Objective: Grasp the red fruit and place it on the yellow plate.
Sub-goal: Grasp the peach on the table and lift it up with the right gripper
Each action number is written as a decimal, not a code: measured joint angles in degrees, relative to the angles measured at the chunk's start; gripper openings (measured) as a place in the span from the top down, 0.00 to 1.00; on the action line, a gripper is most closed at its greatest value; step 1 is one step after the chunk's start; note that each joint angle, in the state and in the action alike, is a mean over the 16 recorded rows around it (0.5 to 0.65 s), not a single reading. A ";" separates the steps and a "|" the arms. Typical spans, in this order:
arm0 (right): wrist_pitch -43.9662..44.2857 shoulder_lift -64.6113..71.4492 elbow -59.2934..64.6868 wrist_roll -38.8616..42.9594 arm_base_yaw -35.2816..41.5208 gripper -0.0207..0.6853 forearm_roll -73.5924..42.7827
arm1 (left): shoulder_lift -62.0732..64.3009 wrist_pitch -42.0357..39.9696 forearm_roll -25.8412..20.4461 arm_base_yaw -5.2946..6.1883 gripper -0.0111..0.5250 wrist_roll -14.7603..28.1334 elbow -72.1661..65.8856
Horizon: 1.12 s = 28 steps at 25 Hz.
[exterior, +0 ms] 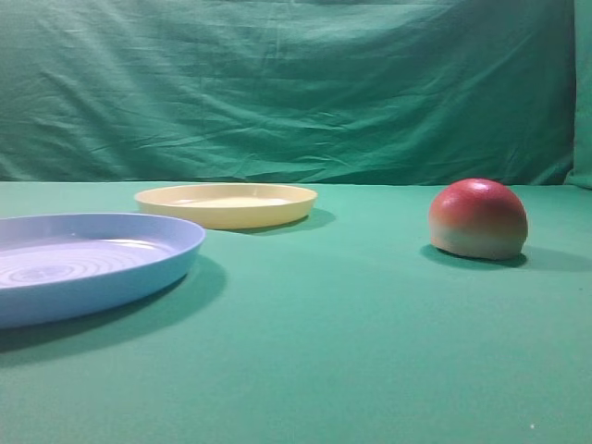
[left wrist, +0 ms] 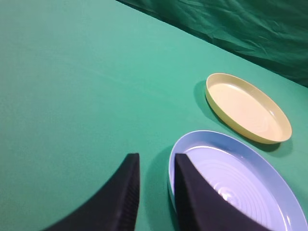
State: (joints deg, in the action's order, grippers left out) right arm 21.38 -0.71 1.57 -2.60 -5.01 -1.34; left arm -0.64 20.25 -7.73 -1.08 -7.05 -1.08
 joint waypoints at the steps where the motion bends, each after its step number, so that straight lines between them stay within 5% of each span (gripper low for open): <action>1: -0.04 0.00 0.00 -0.21 0.00 0.97 -0.14 | 0.00 0.00 0.00 0.00 0.69 0.00 0.00; 19: -15.68 0.38 -1.64 -1.18 -0.29 0.97 4.64 | 0.00 0.00 0.00 0.00 0.69 0.00 0.00; 28: -3.92 11.55 -12.53 -0.60 -2.00 0.97 9.04 | 0.00 0.00 0.00 0.00 0.69 0.00 0.00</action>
State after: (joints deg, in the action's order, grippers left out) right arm 17.46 10.84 -10.96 -3.20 -7.02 7.70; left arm -0.64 20.25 -7.73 -1.08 -7.05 -1.08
